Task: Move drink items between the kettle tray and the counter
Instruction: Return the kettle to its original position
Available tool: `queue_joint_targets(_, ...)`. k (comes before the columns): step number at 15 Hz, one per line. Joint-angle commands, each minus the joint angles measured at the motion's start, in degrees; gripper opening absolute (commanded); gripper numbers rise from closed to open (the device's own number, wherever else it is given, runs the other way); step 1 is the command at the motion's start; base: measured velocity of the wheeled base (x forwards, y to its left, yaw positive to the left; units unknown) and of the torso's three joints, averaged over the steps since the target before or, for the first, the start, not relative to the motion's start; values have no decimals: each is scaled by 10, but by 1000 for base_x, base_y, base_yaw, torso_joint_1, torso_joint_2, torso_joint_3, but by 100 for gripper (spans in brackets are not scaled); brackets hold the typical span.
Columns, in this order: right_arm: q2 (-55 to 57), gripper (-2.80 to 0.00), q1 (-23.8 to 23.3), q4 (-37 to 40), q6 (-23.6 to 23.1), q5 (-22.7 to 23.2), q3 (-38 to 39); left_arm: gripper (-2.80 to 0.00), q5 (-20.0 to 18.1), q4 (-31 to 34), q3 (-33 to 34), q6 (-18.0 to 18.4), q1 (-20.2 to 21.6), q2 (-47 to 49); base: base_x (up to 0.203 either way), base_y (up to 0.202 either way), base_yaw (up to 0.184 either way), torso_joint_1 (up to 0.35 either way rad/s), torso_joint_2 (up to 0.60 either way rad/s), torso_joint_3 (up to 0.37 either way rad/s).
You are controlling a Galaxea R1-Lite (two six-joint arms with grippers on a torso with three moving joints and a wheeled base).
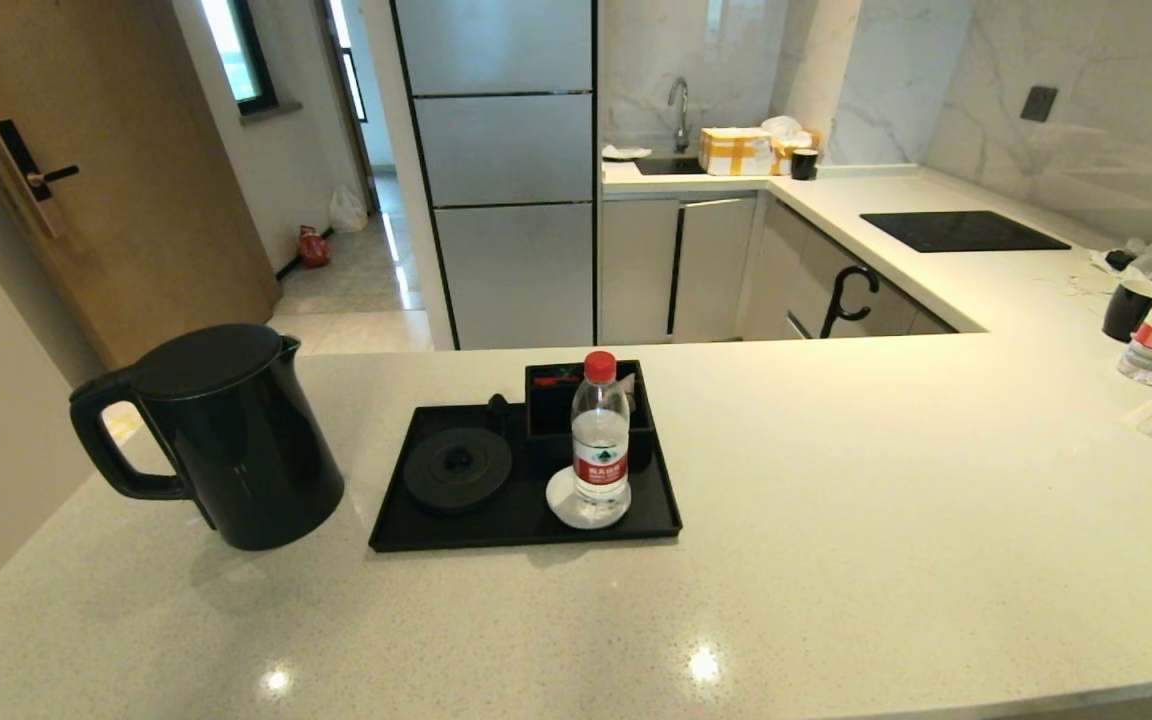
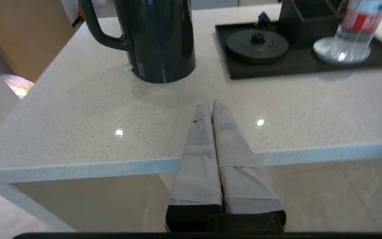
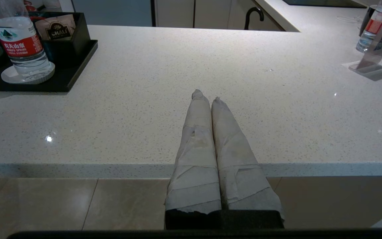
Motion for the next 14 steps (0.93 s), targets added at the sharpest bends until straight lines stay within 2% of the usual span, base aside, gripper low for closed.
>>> queue_joint_targets(1,2,-280,0,0,0,0,0,-280,-1,6,-5,17,0,8,0,0,0,0,0,0)
queue_joint_targets(3,2,-280,0,0,0,0,0,-280,4,18,-51,17,0,44,0,0,0,0,0,0)
queue_joint_targets(5,2,-280,0,0,0,0,0,-280,16,36,-145,-1,1,118,0,0,0,0,0,0)
queue_joint_targets(7,2,-280,0,0,0,0,0,-280,45,67,-240,-28,2,208,0,0,0,0,0,0)
queue_joint_targets(9,2,-280,0,0,0,0,-1,-280,104,79,-302,-39,6,344,0,0,0,0,0,0)
queue_joint_targets(10,2,-280,0,0,0,0,0,-280,135,61,-314,-41,8,406,0,0,0,0,0,0)
queue_joint_targets(11,2,-280,0,0,0,0,-1,-280,167,15,-315,-43,14,474,0,0,0,0,0,0)
queue_joint_targets(14,2,-280,0,0,0,0,0,-280,233,-176,-297,-43,46,646,0,0,0,0,0,0)
